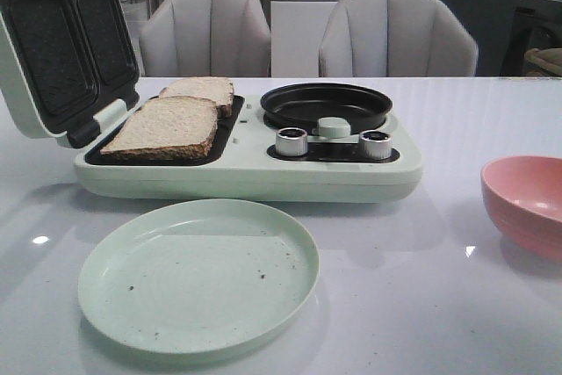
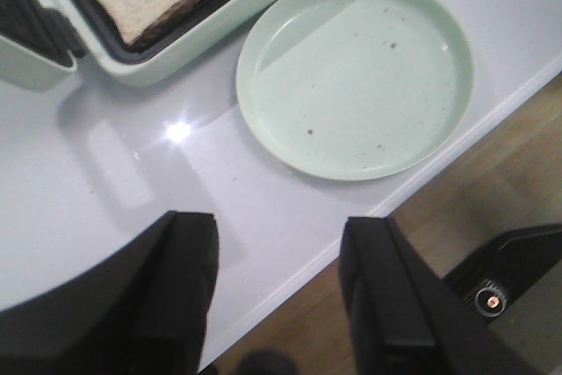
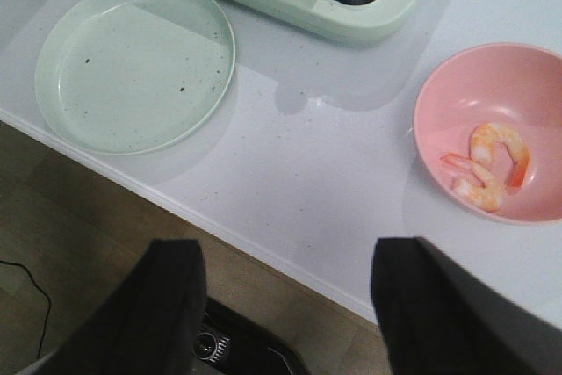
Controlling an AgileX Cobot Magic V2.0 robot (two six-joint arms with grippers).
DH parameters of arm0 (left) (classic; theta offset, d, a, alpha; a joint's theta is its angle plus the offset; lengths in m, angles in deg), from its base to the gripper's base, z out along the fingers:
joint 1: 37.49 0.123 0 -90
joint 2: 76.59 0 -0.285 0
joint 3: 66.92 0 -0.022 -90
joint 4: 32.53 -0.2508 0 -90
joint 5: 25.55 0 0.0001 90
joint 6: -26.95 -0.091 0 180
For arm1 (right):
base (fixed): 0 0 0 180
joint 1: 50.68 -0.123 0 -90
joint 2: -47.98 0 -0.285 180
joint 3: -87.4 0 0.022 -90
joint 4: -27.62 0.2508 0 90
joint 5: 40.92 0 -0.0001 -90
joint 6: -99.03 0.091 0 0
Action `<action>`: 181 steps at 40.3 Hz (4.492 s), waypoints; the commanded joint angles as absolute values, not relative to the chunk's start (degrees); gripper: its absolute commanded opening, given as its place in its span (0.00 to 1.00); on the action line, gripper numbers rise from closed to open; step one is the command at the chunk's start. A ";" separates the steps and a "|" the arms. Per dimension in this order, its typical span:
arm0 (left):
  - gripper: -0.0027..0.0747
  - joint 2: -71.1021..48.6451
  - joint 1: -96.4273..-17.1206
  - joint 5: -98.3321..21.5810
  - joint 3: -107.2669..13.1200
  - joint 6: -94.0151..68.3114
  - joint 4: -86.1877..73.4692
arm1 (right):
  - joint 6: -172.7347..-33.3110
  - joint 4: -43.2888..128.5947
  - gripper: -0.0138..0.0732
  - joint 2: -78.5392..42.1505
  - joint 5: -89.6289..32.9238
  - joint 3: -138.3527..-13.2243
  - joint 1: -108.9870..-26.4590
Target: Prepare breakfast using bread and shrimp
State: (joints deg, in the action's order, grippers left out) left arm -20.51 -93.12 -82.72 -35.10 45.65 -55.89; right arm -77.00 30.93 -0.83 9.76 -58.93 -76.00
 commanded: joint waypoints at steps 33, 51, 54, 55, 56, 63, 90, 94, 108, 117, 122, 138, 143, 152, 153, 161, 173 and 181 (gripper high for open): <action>0.51 1.22 -23.03 -71.38 -49.86 3.24 -5.14 | -76.88 30.88 0.76 -0.62 6.05 -60.36 -75.68; 0.16 15.11 -19.34 -69.63 -61.70 -1.37 5.23 | -76.88 30.88 0.76 -0.62 6.05 -60.36 -75.68; 0.16 17.67 -19.34 -69.22 -65.04 -1.37 5.98 | -76.88 30.88 0.76 -0.62 6.05 -60.36 -75.68; 0.16 18.43 -19.34 -68.92 -66.32 -1.37 6.13 | -76.88 30.88 0.76 -0.62 6.05 -60.36 -75.68; 0.16 19.48 -19.34 -68.61 -67.55 -1.37 6.41 | -76.88 30.88 0.76 -0.62 6.05 -60.36 -75.68; 0.16 25.61 -19.34 -68.45 -74.31 -1.37 9.36 | -76.88 30.88 0.76 -0.62 6.05 -60.36 -75.68; 0.16 32.49 -27.61 -74.94 -81.98 -2.90 15.20 | -76.88 30.88 0.76 -0.62 6.05 -60.36 -75.68; 0.16 32.34 -28.43 -78.05 -81.98 -5.93 19.43 | -76.88 30.88 0.76 -0.62 6.05 -60.36 -75.68; 0.16 29.01 -34.00 -81.20 -81.06 -7.93 20.39 | -76.88 30.88 0.76 -0.62 6.05 -60.36 -75.68; 0.16 22.08 -39.12 -79.74 -75.11 -9.89 17.80 | -76.88 30.88 0.76 -0.62 6.05 -60.36 -75.68; 0.16 16.91 -42.49 -77.08 -68.65 -12.49 17.71 | -76.88 30.88 0.76 -0.62 6.05 -60.36 -75.68; 0.17 -4.16 -58.36 -71.03 -48.34 -13.59 8.97 | -76.88 30.88 0.76 -0.62 6.05 -60.36 -75.68; 0.17 -11.38 -63.14 -68.00 -42.99 -10.05 4.51 | -76.88 30.88 0.76 -0.62 6.05 -60.36 -75.68; 0.17 -21.71 -64.34 -65.79 -36.03 12.71 -18.63 | -76.88 30.88 0.76 -0.62 5.93 -60.36 -75.68; 0.16 -22.45 -64.34 -65.80 -35.49 13.71 -19.53 | -76.88 30.88 0.76 -0.62 5.93 -60.36 -75.68; 0.16 -25.68 -64.34 -65.80 -33.98 13.82 -19.31 | -76.88 30.88 0.76 -0.62 5.80 -60.36 -75.68; 0.16 -25.46 -64.34 -65.80 -33.98 13.82 -19.31 | -76.33 25.62 0.75 -3.40 5.74 -60.53 -75.58; 0.16 -25.46 -64.34 -65.80 -33.98 13.82 -19.31 | -72.93 18.44 0.75 -10.44 8.63 -62.77 -69.26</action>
